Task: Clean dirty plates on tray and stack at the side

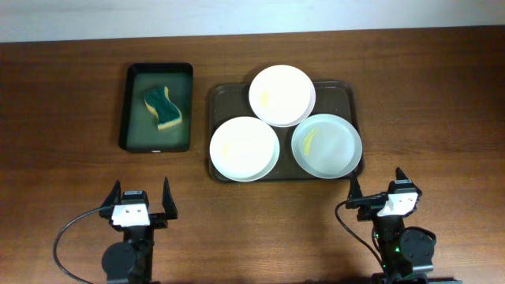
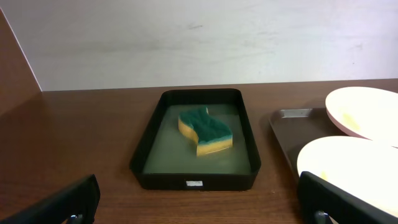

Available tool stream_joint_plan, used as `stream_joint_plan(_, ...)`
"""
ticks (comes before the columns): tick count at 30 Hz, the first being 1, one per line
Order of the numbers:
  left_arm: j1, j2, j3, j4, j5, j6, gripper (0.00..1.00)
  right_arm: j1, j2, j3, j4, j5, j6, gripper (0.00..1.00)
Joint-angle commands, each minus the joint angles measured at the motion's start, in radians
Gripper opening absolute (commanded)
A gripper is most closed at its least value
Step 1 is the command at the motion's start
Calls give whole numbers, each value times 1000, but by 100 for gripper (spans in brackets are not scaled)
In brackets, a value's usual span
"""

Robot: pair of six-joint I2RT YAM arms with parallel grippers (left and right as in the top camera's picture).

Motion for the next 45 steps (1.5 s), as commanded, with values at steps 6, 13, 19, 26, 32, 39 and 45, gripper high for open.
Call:
stream_joint_plan(6, -6, -1, -5, -2, 14, 16, 99, -5, -9, -7, -4, 16, 2, 98)
stream_joint_plan(13, -6, -1, -5, 63, 46, -11, 100, -5, -9, -7, -5, 16, 2, 98)
stream_joint_plan(19, -6, -1, -5, 274, 645, -266, 99, -5, -9, -7, -4, 16, 2, 98)
stream_joint_plan(26, -6, -1, 21, 677, 547, -227, 99, -5, -9, -7, -4, 16, 2, 98)
stream_joint_plan(32, -6, 151, 347, 180, 409, 32, 99, -5, -9, -7, -4, 16, 2, 98)
stream_joint_plan(39, -6, 693, 914, -444, 228, 140, 99, -5, -9, -7, -4, 16, 2, 98)
stream_joint_plan(45, -5, 1012, 1145, -623, 275, 96, 99, -5, -9, -7, -4, 16, 2, 98)
